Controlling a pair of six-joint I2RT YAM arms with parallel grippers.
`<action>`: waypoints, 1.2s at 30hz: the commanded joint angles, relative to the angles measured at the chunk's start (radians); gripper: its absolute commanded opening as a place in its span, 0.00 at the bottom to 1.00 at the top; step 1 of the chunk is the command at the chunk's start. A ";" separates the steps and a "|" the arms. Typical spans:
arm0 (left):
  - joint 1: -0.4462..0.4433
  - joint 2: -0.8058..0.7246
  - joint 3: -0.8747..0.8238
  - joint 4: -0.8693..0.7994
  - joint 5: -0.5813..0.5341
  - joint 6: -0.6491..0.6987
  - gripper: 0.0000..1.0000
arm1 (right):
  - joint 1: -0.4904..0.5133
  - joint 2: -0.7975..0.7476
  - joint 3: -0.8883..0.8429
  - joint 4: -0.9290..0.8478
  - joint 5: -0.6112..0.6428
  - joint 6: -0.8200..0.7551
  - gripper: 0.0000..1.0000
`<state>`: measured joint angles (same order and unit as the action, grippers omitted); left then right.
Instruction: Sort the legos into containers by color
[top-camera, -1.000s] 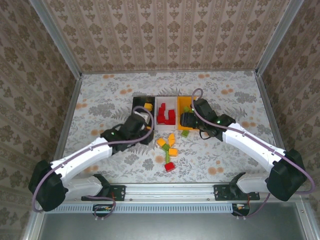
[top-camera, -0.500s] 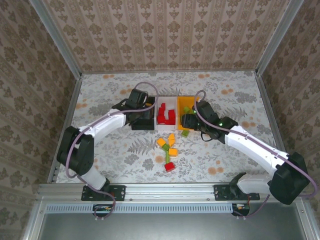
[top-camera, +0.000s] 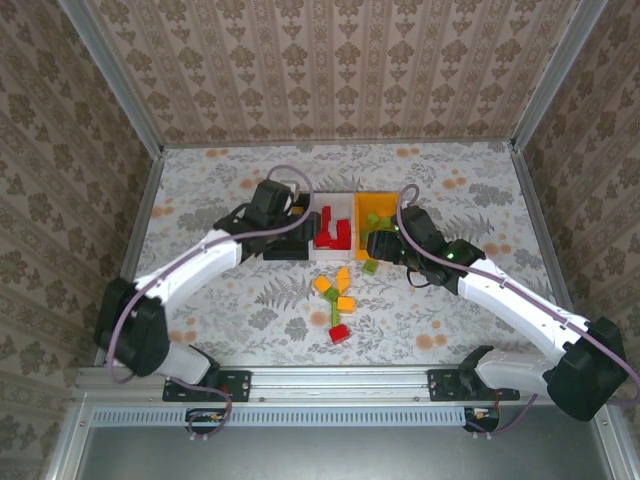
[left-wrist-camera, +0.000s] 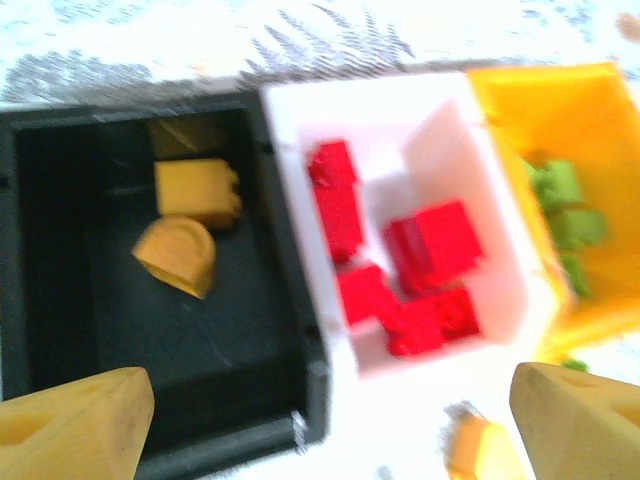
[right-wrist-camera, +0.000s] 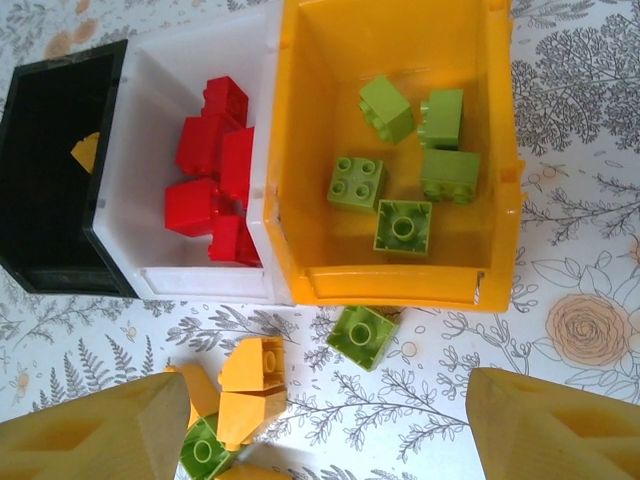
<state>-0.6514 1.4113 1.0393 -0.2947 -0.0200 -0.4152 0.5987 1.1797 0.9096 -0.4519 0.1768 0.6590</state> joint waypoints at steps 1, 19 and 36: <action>-0.075 -0.065 -0.100 -0.023 0.051 -0.043 0.96 | -0.006 -0.018 -0.019 -0.023 0.013 0.005 0.75; -0.228 0.149 -0.208 0.127 0.052 -0.086 0.84 | -0.013 -0.059 -0.014 -0.058 0.034 -0.005 0.75; -0.170 -0.026 -0.373 0.015 0.012 -0.129 0.67 | -0.022 -0.059 -0.012 -0.041 0.019 -0.004 0.75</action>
<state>-0.8169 1.4235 0.6674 -0.2626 -0.0181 -0.5323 0.5823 1.1202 0.8948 -0.4816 0.1875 0.6582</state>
